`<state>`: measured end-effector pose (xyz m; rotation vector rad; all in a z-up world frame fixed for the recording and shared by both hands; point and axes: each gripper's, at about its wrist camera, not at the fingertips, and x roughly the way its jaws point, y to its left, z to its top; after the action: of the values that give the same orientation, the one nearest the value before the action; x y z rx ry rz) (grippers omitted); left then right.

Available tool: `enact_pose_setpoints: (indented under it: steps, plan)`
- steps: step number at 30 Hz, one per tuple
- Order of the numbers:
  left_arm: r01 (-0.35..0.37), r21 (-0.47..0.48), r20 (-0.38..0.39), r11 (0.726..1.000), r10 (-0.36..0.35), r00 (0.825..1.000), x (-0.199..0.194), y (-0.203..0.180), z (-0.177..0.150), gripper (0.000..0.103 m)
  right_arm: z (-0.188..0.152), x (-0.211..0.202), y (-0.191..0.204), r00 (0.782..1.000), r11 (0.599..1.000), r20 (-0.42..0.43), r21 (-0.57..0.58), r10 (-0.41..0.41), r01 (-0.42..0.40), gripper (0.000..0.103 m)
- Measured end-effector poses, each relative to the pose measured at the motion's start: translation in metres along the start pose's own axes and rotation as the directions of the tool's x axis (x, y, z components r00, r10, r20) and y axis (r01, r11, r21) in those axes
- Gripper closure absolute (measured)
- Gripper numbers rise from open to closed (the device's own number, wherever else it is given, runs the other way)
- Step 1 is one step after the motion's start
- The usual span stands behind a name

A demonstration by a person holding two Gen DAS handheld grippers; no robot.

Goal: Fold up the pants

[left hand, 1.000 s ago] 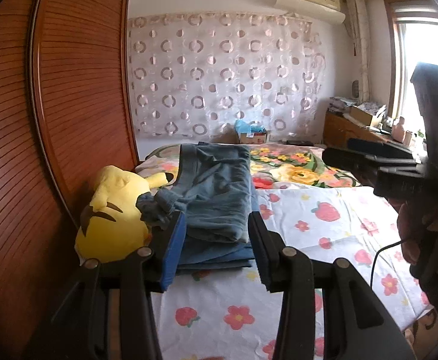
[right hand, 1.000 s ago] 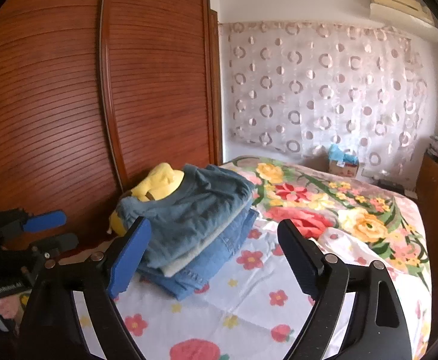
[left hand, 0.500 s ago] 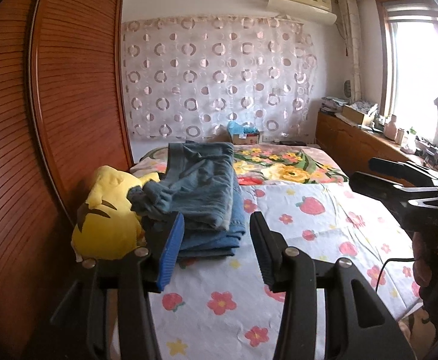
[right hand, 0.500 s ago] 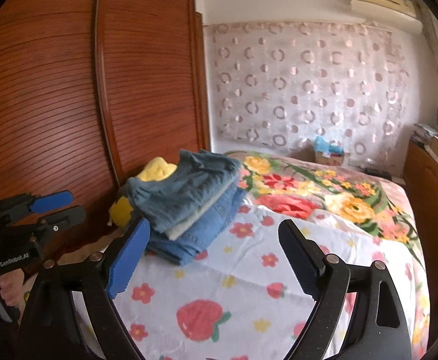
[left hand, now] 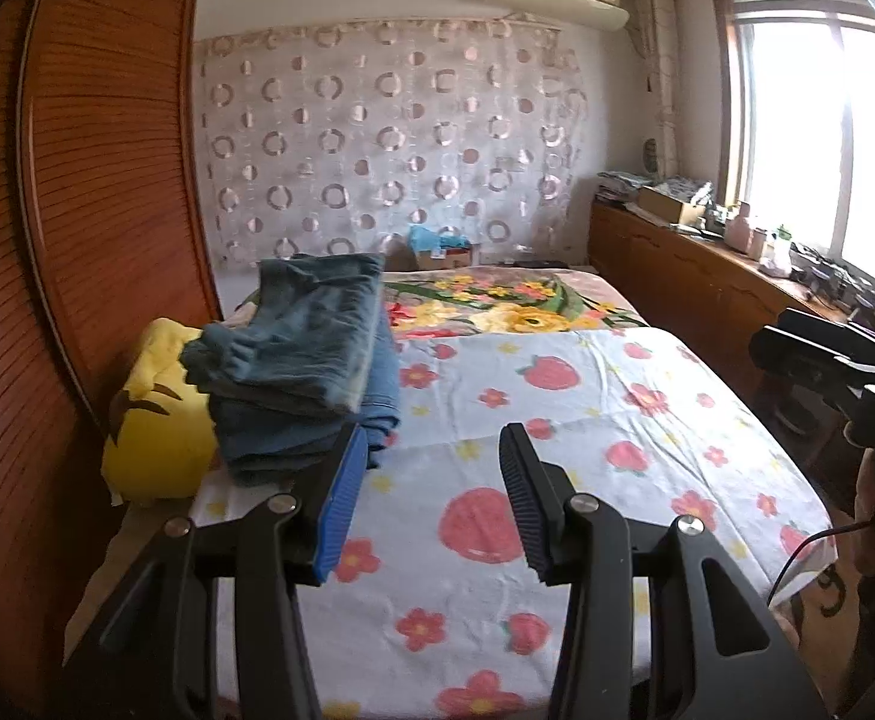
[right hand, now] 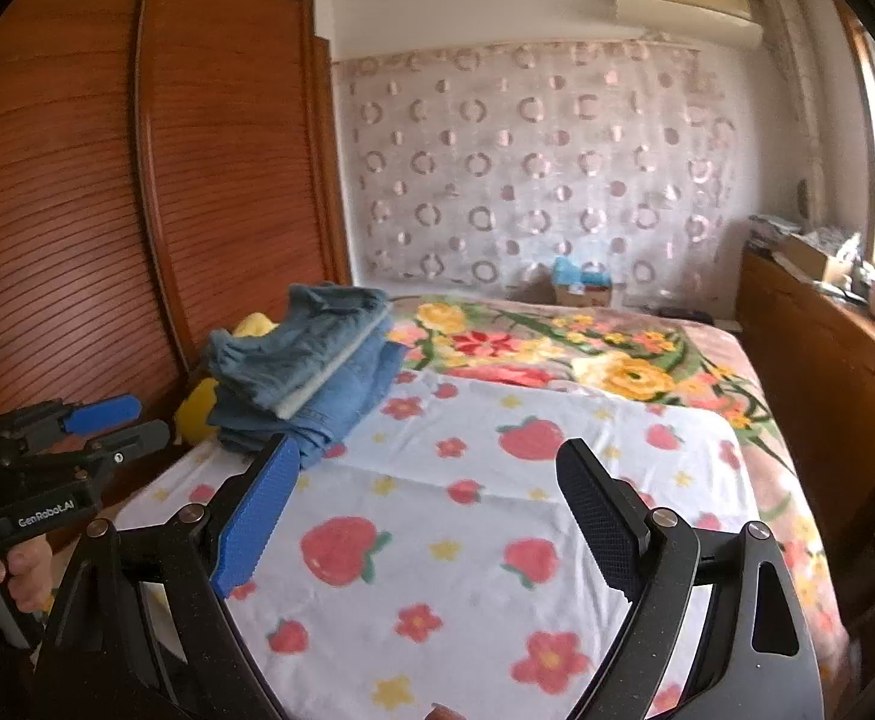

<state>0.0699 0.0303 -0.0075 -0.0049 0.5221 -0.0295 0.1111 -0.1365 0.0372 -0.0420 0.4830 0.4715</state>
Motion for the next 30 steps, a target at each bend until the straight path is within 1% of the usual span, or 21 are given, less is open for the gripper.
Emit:
enact_pose_setpoints:
  steps: [8,13,16,23,30]
  plan:
    - [0.03,0.002,-0.002,1.0,-0.03,1.0,-0.001,-0.026,-0.001,0.057,-0.017,-0.031,-0.023,0.997,0.997,0.004,0.034,-0.074,0.074,0.014]
    - [0.048,0.025,-0.004,0.999,-0.048,0.999,-0.002,-0.042,-0.001,0.057,-0.022,-0.046,-0.037,0.994,0.992,0.008,0.068,-0.107,0.107,0.014]
    - [0.053,0.038,0.008,0.998,-0.054,0.999,-0.007,-0.048,0.003,0.057,-0.021,-0.055,-0.043,0.992,0.989,0.017,0.08,-0.123,0.122,0.014]
    - [0.06,0.037,0.047,0.998,-0.061,0.997,-0.023,-0.05,0.023,0.057,-0.011,-0.074,-0.047,0.985,0.984,0.058,0.09,-0.161,0.155,0.014]
    - [0.048,0.025,0.076,0.999,-0.05,0.996,-0.036,-0.041,0.032,0.057,-0.005,-0.082,-0.04,0.983,0.984,0.083,0.08,-0.163,0.157,0.014]
